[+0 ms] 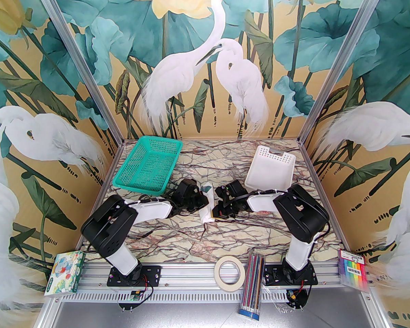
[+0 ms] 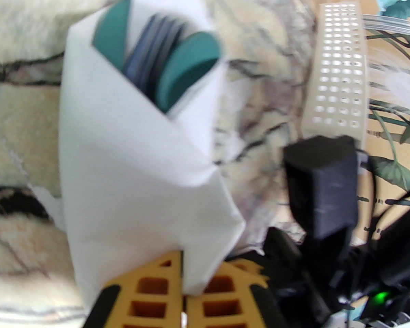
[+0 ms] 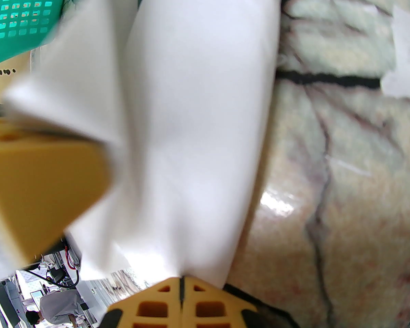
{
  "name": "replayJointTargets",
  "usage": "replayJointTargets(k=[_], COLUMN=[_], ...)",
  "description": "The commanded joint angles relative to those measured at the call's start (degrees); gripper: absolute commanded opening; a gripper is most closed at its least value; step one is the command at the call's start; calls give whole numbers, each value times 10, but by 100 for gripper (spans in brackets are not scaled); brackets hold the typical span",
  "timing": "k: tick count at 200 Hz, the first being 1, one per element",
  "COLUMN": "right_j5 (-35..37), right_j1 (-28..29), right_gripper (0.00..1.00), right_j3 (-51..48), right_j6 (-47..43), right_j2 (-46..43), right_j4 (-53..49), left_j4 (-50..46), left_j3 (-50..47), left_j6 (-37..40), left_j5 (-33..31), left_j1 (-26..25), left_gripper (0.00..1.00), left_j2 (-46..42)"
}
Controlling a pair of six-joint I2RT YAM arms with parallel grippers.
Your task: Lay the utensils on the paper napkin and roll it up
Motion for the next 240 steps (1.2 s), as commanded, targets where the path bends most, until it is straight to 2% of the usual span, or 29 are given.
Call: replayJointTargets(k=[1,39,129,240], right_j5=[37,47,47,36], right_j1=[3,4,3,2], right_gripper=[6,6,6,6], right_j3=[1,3,4,12], right_j6=[-13,-20,-24,-21], right_j2=[26,29,20,-11], right_j4=[-41,-52,-55,-48], left_j4=[-26,-26,62,100], left_j3=[9,22,38,43], left_j6=[13,8,-52,-61], left_j5=[-9,-5,-2,35], left_j1=[-5,-11,-13,-18], left_gripper=[8,8,7,7], left_j2=[-24,-16,62,123])
